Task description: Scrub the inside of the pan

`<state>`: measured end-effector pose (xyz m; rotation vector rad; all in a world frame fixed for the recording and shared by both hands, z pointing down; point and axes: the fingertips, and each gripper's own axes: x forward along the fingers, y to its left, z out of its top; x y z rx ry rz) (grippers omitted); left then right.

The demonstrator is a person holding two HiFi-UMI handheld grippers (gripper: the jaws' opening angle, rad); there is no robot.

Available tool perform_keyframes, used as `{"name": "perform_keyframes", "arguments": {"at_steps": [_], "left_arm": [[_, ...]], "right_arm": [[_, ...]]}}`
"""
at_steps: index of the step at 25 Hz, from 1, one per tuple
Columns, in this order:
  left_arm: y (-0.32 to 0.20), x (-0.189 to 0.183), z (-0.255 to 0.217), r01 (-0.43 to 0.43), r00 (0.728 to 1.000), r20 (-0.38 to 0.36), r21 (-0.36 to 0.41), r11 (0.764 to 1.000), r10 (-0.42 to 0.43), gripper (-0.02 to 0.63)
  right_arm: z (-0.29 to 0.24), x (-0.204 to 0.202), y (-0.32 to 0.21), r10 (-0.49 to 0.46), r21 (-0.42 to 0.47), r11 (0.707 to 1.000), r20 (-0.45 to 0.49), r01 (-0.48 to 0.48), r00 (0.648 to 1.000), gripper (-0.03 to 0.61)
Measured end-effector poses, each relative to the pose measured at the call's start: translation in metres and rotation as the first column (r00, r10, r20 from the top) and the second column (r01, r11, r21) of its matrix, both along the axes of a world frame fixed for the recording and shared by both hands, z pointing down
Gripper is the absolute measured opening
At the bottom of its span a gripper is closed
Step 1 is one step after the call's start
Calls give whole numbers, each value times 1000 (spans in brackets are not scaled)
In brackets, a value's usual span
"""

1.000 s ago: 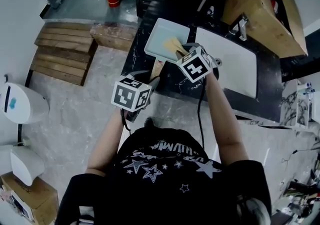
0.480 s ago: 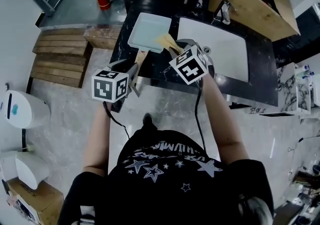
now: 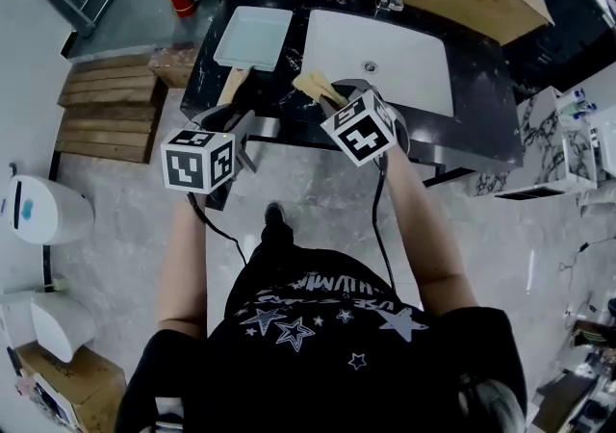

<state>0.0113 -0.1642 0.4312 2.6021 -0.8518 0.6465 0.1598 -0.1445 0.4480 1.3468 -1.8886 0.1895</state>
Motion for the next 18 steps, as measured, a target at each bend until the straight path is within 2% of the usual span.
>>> {"name": "perform_keyframes", "arguments": {"at_steps": [13, 18], "left_arm": [[104, 43, 25, -9, 1000, -23, -41, 999, 8, 135], [132, 53, 29, -14, 1000, -20, -34, 999, 13, 82]], "right_arm": [[18, 30, 115, 76, -10, 997, 56, -76, 996, 83], [20, 36, 143, 96, -7, 995, 70, -96, 993, 83]]}}
